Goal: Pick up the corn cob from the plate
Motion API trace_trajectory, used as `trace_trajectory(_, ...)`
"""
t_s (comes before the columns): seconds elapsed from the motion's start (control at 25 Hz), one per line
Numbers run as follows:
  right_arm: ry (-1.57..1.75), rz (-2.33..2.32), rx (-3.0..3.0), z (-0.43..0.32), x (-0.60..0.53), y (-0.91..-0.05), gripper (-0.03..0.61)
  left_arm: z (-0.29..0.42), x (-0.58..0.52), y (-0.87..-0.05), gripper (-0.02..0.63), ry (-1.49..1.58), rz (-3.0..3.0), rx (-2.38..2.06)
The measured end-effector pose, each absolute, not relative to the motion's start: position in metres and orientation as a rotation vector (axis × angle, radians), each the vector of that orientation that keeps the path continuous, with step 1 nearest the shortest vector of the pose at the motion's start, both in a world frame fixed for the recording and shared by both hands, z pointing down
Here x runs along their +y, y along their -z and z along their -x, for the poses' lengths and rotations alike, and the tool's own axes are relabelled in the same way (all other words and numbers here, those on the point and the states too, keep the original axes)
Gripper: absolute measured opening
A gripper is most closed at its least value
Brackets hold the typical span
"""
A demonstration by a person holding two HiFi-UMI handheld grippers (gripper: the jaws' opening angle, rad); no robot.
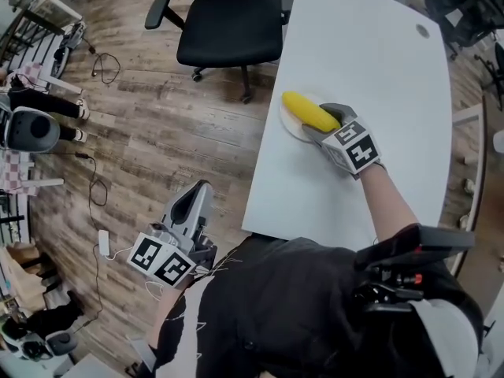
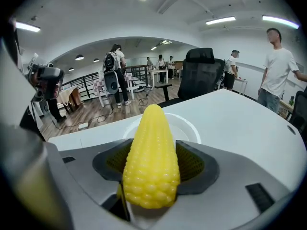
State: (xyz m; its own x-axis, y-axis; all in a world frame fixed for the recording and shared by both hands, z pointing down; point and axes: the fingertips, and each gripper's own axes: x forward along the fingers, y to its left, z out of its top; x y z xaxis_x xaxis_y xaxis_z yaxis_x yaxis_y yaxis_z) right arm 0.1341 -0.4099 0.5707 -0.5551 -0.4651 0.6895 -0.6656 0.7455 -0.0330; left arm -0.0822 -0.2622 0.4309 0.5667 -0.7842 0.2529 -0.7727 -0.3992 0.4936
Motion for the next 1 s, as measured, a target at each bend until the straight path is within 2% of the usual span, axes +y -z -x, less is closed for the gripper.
trace_trajectory(1.0,-0.379,-0.844,-2.232,-0.139,-0.407,-0.569,0.264,0.049,-0.213,-0.448,0.014,0.003,-2.179,-1.313)
